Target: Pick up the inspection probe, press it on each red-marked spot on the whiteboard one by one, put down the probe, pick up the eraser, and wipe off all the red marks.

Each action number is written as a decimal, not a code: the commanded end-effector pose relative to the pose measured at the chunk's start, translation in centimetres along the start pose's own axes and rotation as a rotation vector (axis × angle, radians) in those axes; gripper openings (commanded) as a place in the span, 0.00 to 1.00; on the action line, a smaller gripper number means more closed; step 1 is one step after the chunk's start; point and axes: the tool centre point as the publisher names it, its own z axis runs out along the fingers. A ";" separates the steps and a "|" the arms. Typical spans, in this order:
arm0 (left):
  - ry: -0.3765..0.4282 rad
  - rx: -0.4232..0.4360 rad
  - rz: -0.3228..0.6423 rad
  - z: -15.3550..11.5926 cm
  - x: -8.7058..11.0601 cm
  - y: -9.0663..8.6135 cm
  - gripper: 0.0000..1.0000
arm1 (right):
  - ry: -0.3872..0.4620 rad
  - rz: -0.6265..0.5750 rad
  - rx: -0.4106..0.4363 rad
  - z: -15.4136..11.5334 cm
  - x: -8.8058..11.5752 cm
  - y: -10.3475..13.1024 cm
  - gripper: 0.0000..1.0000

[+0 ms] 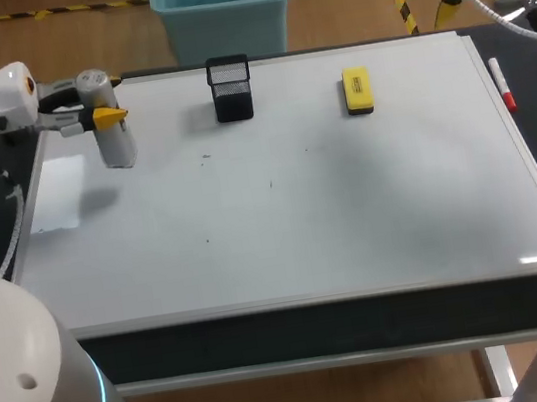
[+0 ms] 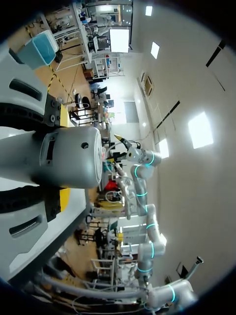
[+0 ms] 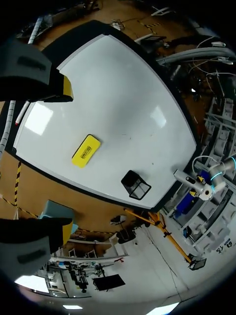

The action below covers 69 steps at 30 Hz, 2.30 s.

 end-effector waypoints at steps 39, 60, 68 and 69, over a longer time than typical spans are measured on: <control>0.013 0.053 -0.044 19.5 -11.5 -5.4 0.00 | 0.004 -0.002 0.003 -0.1 0.0 0.0 1.00; -0.009 0.067 -0.012 20.9 -13.7 -2.5 0.00 | 0.004 -0.002 0.003 -0.1 0.0 0.0 1.00; -0.004 0.075 -0.015 20.9 -14.1 -1.1 0.00 | 0.004 -0.002 0.003 -0.1 0.0 0.0 1.00; -0.003 0.077 -0.014 20.9 -14.1 -1.0 0.00 | 0.004 -0.002 0.003 -0.1 0.0 0.0 1.00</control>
